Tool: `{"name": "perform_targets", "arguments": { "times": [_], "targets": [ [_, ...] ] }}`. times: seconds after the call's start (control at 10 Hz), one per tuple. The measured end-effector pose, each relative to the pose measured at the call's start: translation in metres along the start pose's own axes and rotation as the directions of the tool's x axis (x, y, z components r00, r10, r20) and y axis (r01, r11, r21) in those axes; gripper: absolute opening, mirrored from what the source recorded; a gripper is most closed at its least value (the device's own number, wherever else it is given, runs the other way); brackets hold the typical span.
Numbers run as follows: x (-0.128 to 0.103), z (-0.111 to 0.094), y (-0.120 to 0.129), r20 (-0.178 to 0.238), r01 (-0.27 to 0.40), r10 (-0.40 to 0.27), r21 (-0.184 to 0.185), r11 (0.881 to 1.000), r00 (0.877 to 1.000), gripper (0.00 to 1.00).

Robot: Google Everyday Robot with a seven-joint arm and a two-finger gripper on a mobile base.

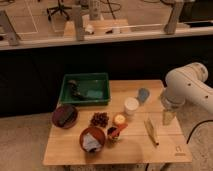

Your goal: Wipe purple bowl with eraser

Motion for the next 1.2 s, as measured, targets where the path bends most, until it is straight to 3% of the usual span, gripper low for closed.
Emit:
{"name": "perform_targets", "arguments": {
  "times": [0.2, 0.4, 0.6, 0.7, 0.8, 1.0, 1.1, 1.2],
  "targets": [
    [-0.018, -0.016, -0.01, 0.041, 0.068, -0.069, 0.043, 0.997, 0.997, 0.8],
    [-0.061, -0.046, -0.022, 0.09, 0.165, -0.175, 0.105, 0.981, 0.98, 0.8],
    [-0.109, -0.072, -0.031, 0.131, 0.252, -0.272, 0.153, 0.956, 0.953, 0.8],
    [-0.138, -0.087, -0.035, 0.147, 0.3, -0.327, 0.182, 0.937, 0.933, 0.8],
    [-0.155, -0.096, -0.037, 0.15, 0.326, -0.357, 0.199, 0.924, 0.922, 0.8],
    [-0.208, -0.115, -0.041, 0.146, 0.407, -0.446, 0.237, 0.882, 0.883, 0.8],
    [-0.229, -0.12, -0.042, 0.135, 0.434, -0.475, 0.248, 0.866, 0.87, 0.8],
    [-0.238, -0.122, -0.043, 0.13, 0.444, -0.485, 0.253, 0.859, 0.865, 0.8]
  ]
}}
